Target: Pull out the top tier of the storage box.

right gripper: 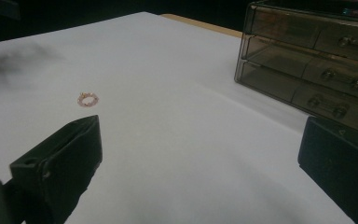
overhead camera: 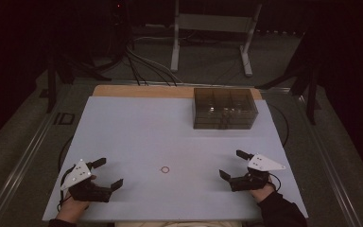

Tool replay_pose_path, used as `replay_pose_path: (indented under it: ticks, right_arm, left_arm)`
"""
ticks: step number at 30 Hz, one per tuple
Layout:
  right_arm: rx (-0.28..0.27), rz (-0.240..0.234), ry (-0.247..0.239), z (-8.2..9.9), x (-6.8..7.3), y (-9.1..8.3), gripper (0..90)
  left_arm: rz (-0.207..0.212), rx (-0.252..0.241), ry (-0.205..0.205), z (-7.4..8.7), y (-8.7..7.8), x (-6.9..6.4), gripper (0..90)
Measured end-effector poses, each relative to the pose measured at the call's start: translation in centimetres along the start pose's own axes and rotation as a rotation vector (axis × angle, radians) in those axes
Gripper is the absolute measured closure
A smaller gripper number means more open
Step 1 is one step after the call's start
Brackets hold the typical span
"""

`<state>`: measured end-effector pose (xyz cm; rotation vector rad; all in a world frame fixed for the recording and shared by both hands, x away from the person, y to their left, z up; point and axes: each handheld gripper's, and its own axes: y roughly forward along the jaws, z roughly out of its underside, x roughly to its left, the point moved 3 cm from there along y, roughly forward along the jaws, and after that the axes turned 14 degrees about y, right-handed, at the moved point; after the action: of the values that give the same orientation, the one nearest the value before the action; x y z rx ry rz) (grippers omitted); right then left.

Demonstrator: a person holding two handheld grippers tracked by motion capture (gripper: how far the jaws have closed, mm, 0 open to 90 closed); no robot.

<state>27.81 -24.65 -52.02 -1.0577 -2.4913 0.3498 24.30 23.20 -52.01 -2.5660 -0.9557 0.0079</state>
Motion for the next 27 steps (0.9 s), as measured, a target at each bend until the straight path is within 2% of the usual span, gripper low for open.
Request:
replay_pose_path:
  ticks: [11,15,20,27]
  right_arm:
    - [0.022,-0.006,-0.026,0.27,0.25,-0.18,0.0]
    - [0.012,-0.007,-0.032,0.26,0.42,-0.32,0.0]
    - [0.022,-0.014,-0.033,0.40,0.50,-0.33,0.0]
    - [0.043,0.001,-0.076,0.63,0.76,-0.12,0.0]
  left_arm:
    - [0.012,0.004,0.008,-0.13,0.49,0.09,0.0]
    - [0.019,0.005,0.008,-0.09,0.52,0.04,0.0]
    - [0.018,-0.002,-0.001,-0.15,0.49,0.13,0.0]
    - [0.025,0.001,0.003,-0.16,0.61,0.09,0.0]
